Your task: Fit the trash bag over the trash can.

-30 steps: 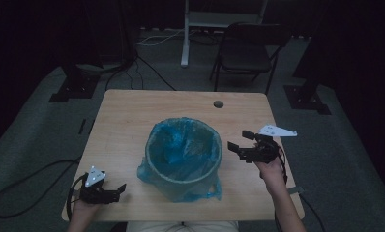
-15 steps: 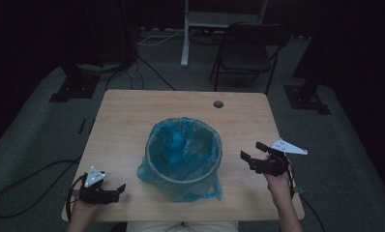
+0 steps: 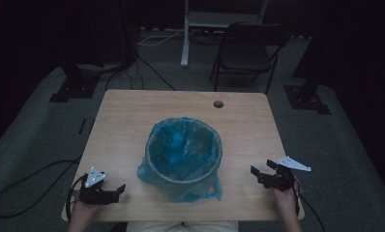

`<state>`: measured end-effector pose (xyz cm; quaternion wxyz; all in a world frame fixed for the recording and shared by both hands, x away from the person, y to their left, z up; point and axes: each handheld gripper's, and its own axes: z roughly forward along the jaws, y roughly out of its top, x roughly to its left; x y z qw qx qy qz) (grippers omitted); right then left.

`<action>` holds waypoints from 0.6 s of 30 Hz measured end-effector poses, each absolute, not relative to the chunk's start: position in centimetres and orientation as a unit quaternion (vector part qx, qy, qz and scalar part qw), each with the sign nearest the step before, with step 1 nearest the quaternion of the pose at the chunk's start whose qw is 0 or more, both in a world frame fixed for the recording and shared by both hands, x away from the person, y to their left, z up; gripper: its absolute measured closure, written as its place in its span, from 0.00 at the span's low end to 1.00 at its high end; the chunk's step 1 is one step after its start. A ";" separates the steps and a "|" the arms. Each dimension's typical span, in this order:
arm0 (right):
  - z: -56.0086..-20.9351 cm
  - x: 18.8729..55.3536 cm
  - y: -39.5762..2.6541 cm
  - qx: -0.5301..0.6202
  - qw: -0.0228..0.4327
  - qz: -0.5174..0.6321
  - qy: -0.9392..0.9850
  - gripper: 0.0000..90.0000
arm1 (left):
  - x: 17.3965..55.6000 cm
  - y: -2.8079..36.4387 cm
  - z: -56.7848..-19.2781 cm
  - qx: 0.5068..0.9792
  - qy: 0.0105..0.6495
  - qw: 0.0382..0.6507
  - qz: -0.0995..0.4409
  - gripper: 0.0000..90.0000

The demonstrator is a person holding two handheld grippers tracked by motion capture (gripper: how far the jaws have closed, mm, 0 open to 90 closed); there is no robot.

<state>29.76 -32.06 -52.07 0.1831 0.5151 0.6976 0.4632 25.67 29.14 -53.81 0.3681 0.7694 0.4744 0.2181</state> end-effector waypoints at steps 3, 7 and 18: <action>-53.0 29.3 -32.8 0.531 0.181 0.458 0.690 0.16 | 25.7 29.4 -53.7 0.763 0.483 0.364 0.226 0.00; -53.9 28.9 -33.7 0.548 0.182 0.447 0.683 0.16 | 25.6 30.1 -53.8 0.750 0.505 0.361 0.231 0.00; -54.7 28.2 -35.5 0.575 0.202 0.437 0.662 0.16 | 25.5 31.1 -53.7 0.721 0.535 0.366 0.246 0.00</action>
